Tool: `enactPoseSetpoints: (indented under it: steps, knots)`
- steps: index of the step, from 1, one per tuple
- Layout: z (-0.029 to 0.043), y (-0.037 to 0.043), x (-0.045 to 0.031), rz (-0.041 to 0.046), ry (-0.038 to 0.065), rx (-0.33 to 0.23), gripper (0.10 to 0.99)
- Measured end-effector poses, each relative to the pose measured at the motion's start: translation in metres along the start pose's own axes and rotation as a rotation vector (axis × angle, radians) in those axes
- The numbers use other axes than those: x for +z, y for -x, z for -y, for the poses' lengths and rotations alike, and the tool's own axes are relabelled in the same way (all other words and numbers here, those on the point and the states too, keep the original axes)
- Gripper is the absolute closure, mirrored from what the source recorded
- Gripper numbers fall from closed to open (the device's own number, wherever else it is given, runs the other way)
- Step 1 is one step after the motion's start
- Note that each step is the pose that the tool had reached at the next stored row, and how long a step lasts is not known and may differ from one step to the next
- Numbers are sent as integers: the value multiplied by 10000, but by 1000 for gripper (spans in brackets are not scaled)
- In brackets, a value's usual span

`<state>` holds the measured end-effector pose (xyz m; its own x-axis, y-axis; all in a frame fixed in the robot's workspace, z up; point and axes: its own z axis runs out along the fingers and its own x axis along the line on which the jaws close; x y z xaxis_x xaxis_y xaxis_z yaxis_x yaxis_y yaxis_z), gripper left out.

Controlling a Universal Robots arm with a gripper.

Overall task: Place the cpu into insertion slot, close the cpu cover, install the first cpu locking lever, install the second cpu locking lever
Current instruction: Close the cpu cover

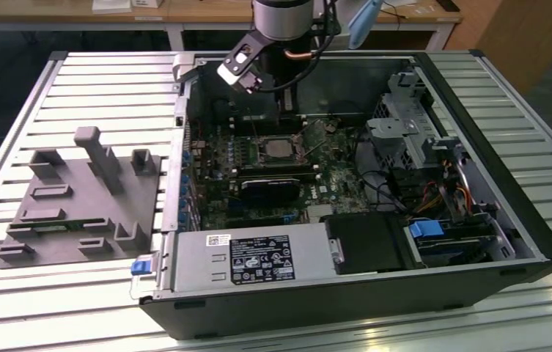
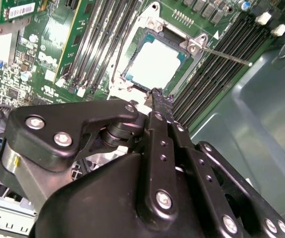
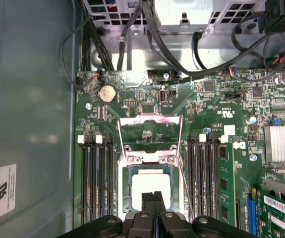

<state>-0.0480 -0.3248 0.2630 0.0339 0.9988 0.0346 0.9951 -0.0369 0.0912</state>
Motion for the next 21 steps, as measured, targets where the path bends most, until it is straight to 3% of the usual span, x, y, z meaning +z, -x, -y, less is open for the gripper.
enactPoseSetpoints:
  steps: [9,21]
  knots:
    - [-119,-4,11,0,-19,0,980]
    - [-134,-6,-34,7,-23,-2,980]
